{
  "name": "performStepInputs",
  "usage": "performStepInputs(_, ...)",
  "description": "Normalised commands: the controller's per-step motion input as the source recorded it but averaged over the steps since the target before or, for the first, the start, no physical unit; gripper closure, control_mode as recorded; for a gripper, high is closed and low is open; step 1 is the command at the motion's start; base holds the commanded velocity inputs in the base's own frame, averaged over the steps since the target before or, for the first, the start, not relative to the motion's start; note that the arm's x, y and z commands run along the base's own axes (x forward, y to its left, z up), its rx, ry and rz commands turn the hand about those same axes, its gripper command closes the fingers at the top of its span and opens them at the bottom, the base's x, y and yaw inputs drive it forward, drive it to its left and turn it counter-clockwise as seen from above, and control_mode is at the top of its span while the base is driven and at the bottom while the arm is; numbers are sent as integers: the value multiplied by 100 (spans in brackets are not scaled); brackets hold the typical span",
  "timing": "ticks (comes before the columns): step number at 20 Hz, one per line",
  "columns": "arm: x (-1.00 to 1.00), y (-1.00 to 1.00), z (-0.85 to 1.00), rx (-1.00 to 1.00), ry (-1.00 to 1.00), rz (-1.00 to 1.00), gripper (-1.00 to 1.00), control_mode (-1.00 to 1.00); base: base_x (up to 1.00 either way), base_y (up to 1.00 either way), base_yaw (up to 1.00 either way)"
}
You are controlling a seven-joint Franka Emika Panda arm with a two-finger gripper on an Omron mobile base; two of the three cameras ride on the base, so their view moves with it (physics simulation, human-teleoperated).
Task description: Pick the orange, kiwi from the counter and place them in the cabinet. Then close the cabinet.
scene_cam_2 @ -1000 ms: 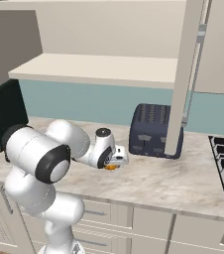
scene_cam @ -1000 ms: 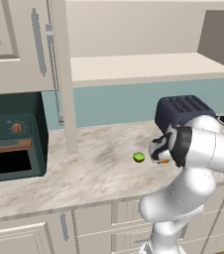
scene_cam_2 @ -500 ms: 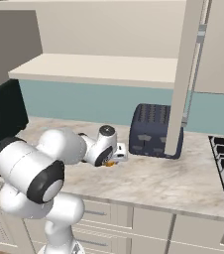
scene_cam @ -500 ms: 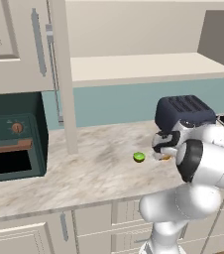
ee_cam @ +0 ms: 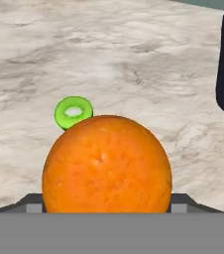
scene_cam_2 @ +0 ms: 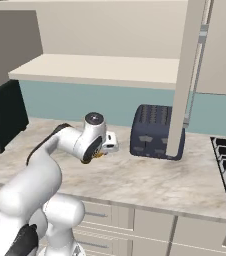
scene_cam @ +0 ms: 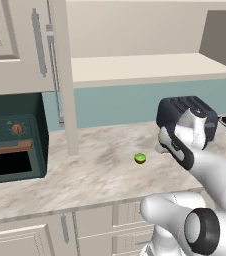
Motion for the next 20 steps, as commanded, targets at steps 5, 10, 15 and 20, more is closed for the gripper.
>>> performStepInputs(5,-47,20,100,0,0,-1,100,-100,0,0,0)
performStepInputs(10,-32,13,100,-3,-4,-6,100,-100,0,0,0)
performStepInputs(15,-19,1,100,-2,-5,-6,100,-100,0,0,0)
performStepInputs(20,0,3,100,-3,-6,-5,100,-100,0,0,0)
